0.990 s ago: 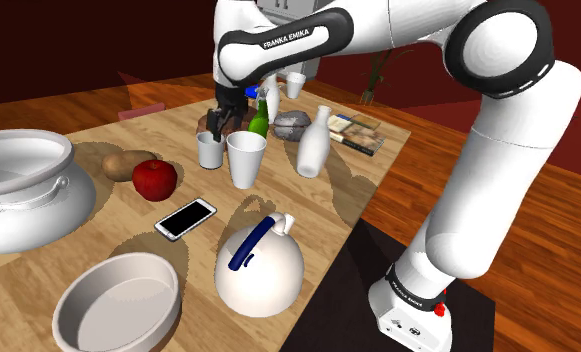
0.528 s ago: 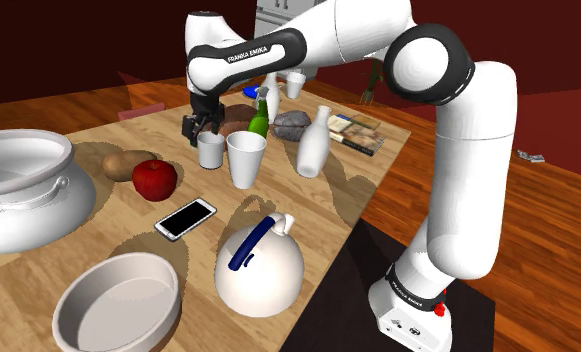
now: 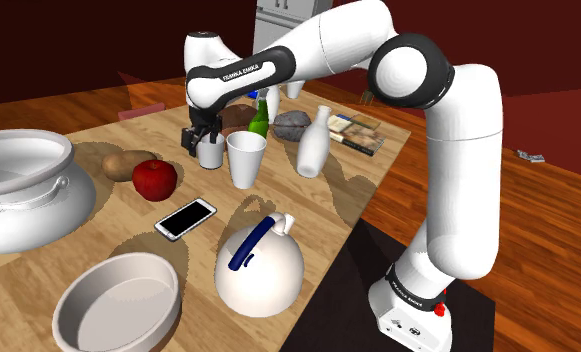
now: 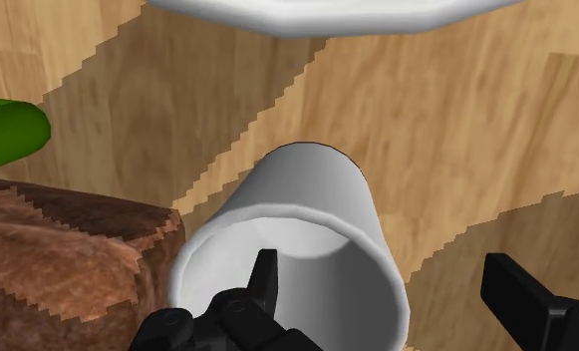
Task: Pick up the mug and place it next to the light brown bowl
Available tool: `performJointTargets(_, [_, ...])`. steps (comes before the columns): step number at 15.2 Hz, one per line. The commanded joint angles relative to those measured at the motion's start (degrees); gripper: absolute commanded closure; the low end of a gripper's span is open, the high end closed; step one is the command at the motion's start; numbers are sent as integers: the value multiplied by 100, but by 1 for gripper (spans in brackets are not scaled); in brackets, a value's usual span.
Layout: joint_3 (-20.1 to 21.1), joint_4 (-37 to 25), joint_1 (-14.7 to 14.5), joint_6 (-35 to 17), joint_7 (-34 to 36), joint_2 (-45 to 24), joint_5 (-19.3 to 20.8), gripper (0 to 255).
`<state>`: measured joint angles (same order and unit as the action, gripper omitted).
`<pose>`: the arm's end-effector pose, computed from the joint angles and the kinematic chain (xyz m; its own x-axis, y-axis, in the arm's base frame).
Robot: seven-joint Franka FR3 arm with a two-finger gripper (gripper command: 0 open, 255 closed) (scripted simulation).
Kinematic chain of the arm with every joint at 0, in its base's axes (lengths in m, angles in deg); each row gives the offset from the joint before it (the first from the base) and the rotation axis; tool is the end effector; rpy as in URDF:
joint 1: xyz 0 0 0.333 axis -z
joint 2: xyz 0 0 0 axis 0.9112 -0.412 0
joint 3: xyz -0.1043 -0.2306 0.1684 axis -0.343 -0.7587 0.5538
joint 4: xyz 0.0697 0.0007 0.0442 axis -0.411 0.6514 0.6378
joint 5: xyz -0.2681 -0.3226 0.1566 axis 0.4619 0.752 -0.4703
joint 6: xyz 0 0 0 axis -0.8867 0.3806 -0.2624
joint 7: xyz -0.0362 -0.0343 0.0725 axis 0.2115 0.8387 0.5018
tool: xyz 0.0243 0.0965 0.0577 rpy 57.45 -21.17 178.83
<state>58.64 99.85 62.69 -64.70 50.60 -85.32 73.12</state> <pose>0.7267 0.1303 0.3034 0.9712 0.2201 0.0909 0.2146 -0.9744 0.0665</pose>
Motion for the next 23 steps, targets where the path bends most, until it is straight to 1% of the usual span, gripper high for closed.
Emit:
performJointTargets(1, [-1,7,-5,-31,8,-20,6,0])
performJointTargets(7, [-1,7,-5,-30,8,-20,6,0])
performJointTargets(8, [-1,7,-5,-30,8,-20,6,255])
performJointTargets(17, [-1,7,-5,-31,8,-20,6,255])
performJointTargets(23, [25,-191,4,342,-44,158,-46,255])
